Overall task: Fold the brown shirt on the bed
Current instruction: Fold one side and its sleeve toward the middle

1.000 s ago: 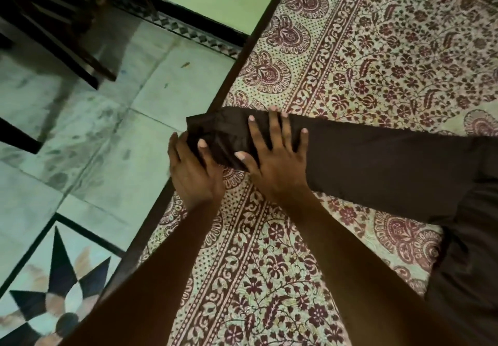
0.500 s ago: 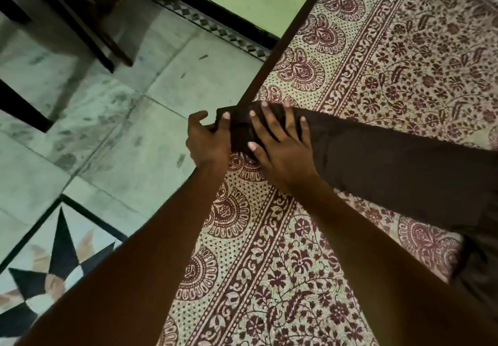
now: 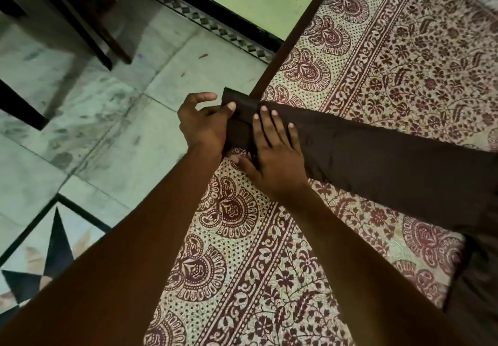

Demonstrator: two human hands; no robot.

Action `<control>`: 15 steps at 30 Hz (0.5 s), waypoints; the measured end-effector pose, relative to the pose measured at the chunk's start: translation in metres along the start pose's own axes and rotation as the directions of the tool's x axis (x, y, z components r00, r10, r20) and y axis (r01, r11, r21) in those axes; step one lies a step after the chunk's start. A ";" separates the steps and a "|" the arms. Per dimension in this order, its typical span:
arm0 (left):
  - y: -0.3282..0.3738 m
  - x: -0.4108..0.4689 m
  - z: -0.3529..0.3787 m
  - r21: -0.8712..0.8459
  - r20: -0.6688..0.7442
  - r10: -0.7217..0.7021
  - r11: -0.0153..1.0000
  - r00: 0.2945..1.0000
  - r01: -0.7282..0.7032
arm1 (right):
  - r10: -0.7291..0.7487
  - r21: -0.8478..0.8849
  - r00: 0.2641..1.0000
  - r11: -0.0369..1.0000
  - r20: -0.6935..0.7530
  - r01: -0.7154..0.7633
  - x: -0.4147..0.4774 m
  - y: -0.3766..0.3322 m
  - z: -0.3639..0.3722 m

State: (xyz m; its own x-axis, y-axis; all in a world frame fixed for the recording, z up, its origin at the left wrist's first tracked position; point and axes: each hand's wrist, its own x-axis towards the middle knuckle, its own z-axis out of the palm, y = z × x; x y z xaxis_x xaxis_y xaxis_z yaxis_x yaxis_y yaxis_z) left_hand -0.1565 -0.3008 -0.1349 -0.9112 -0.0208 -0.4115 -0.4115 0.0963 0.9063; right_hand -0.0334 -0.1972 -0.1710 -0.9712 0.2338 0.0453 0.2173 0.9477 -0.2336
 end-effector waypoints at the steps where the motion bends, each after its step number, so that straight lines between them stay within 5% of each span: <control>1: 0.009 -0.005 0.000 -0.086 0.061 0.004 0.996 0.998 0.001 | 0.020 0.029 1.000 0.999 0.007 -0.020 0.002 0.002 0.000; 5: 0.029 -0.028 0.003 -0.332 0.377 0.012 0.935 0.926 0.123 | 0.337 0.453 0.924 0.862 -0.178 -0.227 0.012 0.007 -0.016; 7: 0.019 -0.042 0.007 -0.306 0.357 0.059 0.950 0.932 0.057 | 0.626 0.791 0.774 0.520 -0.096 -0.323 0.017 0.006 -0.038; 10: -0.010 -0.078 0.018 -0.134 0.384 0.251 0.967 0.888 -0.215 | 0.794 0.987 0.590 -0.079 0.148 -0.141 0.016 0.017 -0.076; 12: -0.026 -0.110 0.031 0.069 0.555 0.232 0.944 0.799 -0.323 | 0.805 0.957 0.539 -0.289 0.249 -0.012 0.009 0.033 -0.095; 15: -0.042 -0.152 0.075 0.347 0.583 0.215 0.807 0.784 -0.479 | 0.725 0.872 0.604 -0.479 0.331 0.097 -0.016 0.063 -0.115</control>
State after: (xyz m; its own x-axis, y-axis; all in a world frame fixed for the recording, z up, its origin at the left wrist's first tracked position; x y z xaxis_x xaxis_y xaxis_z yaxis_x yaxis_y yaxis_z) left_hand 0.0006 -0.2270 -0.1180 -0.7904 0.5843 -0.1840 0.1116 0.4326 0.8946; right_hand 0.0066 -0.1164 -0.0749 -0.4614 0.7565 -0.4635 -0.2833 -0.6208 -0.7310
